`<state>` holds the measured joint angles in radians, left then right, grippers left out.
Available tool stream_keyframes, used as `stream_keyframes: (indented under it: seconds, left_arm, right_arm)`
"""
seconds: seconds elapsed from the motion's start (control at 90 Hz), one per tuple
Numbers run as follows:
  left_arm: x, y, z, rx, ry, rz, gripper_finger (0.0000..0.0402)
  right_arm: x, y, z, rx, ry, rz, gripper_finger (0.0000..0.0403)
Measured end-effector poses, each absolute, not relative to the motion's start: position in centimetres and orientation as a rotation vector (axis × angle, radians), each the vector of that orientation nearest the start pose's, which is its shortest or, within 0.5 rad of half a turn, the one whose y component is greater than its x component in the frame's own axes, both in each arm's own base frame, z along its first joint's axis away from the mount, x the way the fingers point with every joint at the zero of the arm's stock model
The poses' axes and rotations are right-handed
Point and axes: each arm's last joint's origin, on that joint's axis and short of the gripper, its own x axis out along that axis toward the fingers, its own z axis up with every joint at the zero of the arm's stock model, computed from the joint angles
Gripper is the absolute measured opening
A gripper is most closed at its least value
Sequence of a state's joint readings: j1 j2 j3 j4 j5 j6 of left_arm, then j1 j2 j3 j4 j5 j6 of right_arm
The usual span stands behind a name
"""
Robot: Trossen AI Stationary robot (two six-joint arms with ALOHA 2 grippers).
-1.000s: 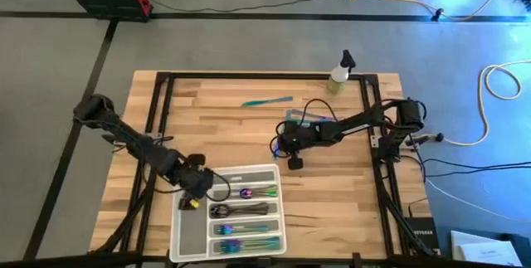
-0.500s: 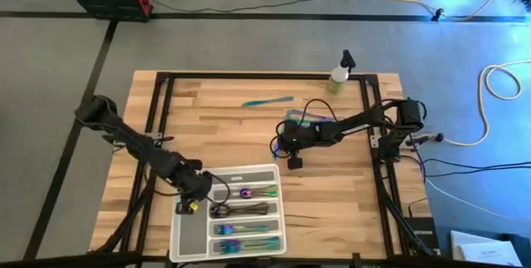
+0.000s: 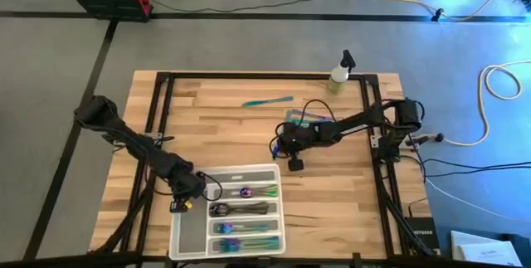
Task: Sort silverware
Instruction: Put the blue table knife into the white silverware tray
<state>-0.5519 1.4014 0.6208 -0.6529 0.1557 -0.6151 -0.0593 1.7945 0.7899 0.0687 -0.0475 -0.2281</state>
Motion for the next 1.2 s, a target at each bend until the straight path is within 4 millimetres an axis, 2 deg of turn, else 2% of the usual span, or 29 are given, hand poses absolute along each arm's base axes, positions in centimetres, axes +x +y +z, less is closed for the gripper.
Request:
stream_keyframes:
  seconds: [0.133, 0.378, 0.489, 0.644, 0.856, 1.044, 1.2]
  left_arm:
    - [17.4, -10.4, 13.8, -0.140, 1.509, -0.050, 0.0000]
    - [17.9, -10.0, 14.8, -0.159, 1.441, -0.068, 0.0000]
    - [18.3, -10.0, 16.3, -0.156, 1.334, -0.052, 0.0000]
    - [18.4, -9.8, 18.5, -0.144, 1.202, -0.039, 0.0000]
    - [18.3, -9.0, 21.0, -0.028, 0.994, 0.051, 0.0000]
    - [19.1, -7.1, 22.6, 0.133, 0.782, 0.272, 0.0000]
    - [21.1, -4.1, 23.3, 0.159, 0.700, 0.365, 0.0000]
  right_arm:
    - [32.0, -1.7, 10.0, -0.162, 0.938, 0.105, 0.0000]
    - [32.7, -2.0, 10.5, -0.192, 0.886, 0.092, 0.0000]
    - [33.1, -2.5, 10.7, -0.216, 0.854, 0.085, 0.0000]
    - [33.5, -4.3, 10.7, -0.221, 0.808, 0.016, 0.0000]
    - [33.8, -5.5, 10.6, -0.237, 0.816, -0.066, 0.0000]
    - [34.9, -5.2, 13.4, -0.265, 0.724, -0.087, 0.0000]
    - [35.0, -5.1, 15.5, -0.292, 0.710, -0.097, 0.0000]
